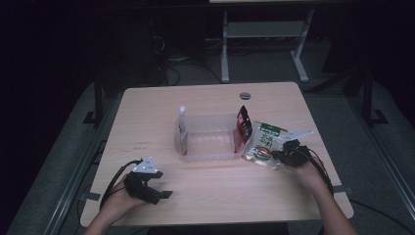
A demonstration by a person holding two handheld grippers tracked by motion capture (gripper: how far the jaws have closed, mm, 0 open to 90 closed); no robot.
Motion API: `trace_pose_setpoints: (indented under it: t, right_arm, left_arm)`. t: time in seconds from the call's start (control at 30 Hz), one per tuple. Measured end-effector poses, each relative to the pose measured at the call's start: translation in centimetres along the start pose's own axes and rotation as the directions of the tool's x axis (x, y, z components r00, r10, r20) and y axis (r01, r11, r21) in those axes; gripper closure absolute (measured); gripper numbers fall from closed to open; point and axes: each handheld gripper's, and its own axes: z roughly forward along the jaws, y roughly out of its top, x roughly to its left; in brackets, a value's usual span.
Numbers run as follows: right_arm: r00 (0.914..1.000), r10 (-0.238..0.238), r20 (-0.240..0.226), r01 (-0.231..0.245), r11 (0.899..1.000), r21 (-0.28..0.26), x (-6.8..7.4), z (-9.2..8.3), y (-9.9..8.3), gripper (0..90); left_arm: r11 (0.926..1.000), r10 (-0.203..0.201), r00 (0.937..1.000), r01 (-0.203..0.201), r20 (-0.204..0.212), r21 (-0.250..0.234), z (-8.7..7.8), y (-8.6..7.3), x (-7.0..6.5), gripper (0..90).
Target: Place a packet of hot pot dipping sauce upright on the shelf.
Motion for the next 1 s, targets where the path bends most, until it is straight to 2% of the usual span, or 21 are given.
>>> trace_pose_setpoints:
  t: [0.13,0.2,0.27,0.4,0.43,0.5,0.57,0.6,0.63,0.8,1.0]
  right_arm:
    - [0.9998,-0.020,0.003,0.020,1.000,0.020,0.1,1.1,0.4,89.9]
    - [0.9999,-0.008,-0.008,0.009,0.999,0.036,0.1,1.3,0.5,89.9]
    - [0.9999,-0.002,-0.013,0.003,0.998,0.057,0.1,1.4,0.5,90.0]
    - [0.9990,-0.045,0.008,0.044,0.996,0.083,0.4,1.6,0.7,90.0]
    - [0.9984,-0.055,0.011,0.054,0.995,0.088,0.4,1.7,0.8,90.0]
    - [0.9974,-0.069,0.018,0.067,0.993,0.096,0.6,1.7,0.9,90.0]
    - [0.9970,-0.078,-0.006,0.078,0.992,0.103,0.7,1.6,0.9,90.0]
    - [0.9980,-0.059,-0.021,0.061,0.992,0.108,0.8,1.5,0.9,90.0]
    - [0.9976,-0.062,-0.030,0.065,0.992,0.112,0.9,1.5,0.9,90.0]
    - [0.9967,-0.059,-0.056,0.066,0.990,0.128,1.2,1.3,0.7,90.0]
    - [0.9938,-0.082,-0.075,0.093,0.985,0.145,2.0,0.9,0.5,90.0]
  left_arm:
    - [1.0000,-0.008,1.0000,0.008,-0.003,-0.003,0.0,0.2,0.2,18.3]
    - [0.9999,0.010,0.9999,-0.010,-0.004,0.003,0.0,0.3,0.3,18.6]
    - [1.0000,0.005,1.0000,-0.005,-0.001,0.005,0.0,0.2,0.3,18.6]
    - [1.0000,0.003,1.0000,-0.003,0.001,0.005,0.0,0.2,0.3,18.6]
    - [0.9999,0.015,0.9999,-0.015,-0.003,0.006,0.0,0.3,0.4,18.6]
    - [1.0000,0.007,1.0000,-0.007,-0.002,0.000,0.1,0.3,0.4,18.6]
    - [0.9999,0.007,1.0000,-0.007,0.001,0.010,0.1,0.2,0.3,18.6]
    - [0.9999,0.006,1.0000,-0.006,0.003,0.010,0.1,0.2,0.3,18.6]
    - [0.9999,0.006,1.0000,-0.006,0.005,0.012,0.1,0.2,0.3,18.6]
    - [0.9999,0.007,1.0000,-0.007,0.006,0.014,0.1,0.2,0.3,18.6]
    - [1.0000,0.004,1.0000,-0.004,0.004,0.009,0.1,0.2,0.3,18.6]
